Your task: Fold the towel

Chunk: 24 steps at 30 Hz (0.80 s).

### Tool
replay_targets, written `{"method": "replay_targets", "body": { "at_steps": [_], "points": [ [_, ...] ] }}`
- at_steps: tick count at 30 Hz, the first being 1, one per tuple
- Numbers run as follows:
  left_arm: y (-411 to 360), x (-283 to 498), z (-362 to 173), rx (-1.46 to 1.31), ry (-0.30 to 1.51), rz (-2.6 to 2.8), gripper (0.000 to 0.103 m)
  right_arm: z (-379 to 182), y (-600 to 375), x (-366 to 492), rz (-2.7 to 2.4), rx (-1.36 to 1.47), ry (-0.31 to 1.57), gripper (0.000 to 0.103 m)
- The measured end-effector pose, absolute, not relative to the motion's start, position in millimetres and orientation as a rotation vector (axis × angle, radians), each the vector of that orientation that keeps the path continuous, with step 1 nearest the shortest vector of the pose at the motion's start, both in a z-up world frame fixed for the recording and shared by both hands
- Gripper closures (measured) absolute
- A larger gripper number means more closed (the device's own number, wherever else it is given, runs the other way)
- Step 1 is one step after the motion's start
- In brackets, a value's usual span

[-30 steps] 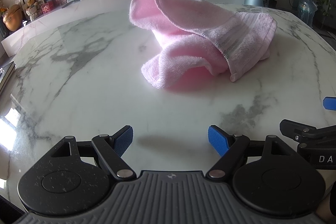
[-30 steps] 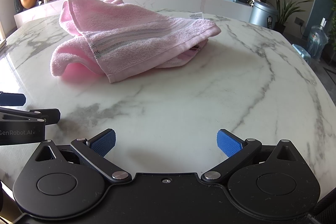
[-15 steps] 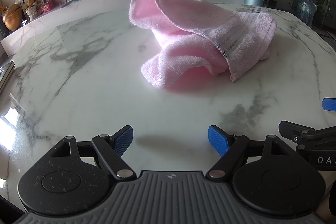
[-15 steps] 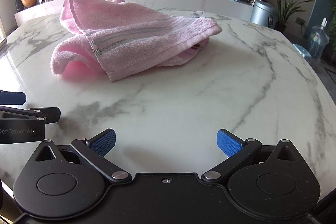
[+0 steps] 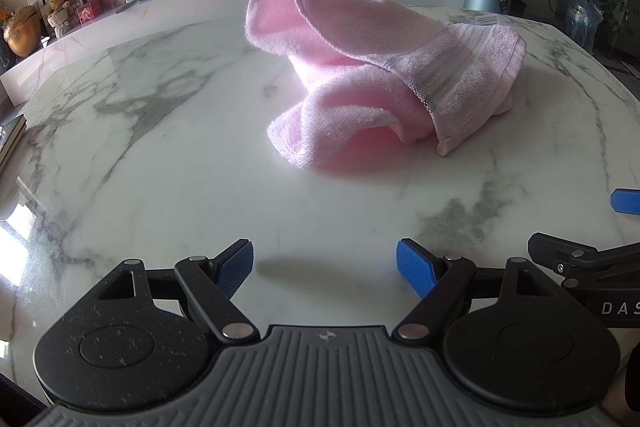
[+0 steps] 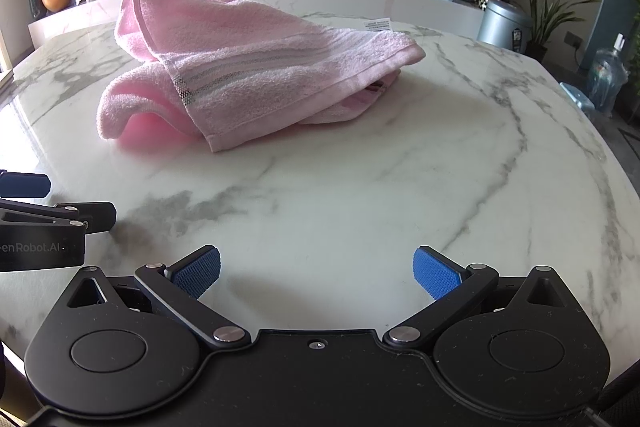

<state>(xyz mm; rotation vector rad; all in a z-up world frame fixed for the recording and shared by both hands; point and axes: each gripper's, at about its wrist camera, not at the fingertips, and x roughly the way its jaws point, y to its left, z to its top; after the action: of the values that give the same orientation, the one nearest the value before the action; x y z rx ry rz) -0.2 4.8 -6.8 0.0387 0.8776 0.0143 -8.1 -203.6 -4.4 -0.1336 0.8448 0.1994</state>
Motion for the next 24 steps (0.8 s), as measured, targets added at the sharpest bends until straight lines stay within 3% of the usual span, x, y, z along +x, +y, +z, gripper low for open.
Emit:
{"method": "replay_targets", "body": {
  "at_steps": [24],
  "points": [
    [6,12,4,0.069,0.887,-0.052,0.026,5,-191,6,0.310,-0.185,0.837,0.001]
  ]
}}
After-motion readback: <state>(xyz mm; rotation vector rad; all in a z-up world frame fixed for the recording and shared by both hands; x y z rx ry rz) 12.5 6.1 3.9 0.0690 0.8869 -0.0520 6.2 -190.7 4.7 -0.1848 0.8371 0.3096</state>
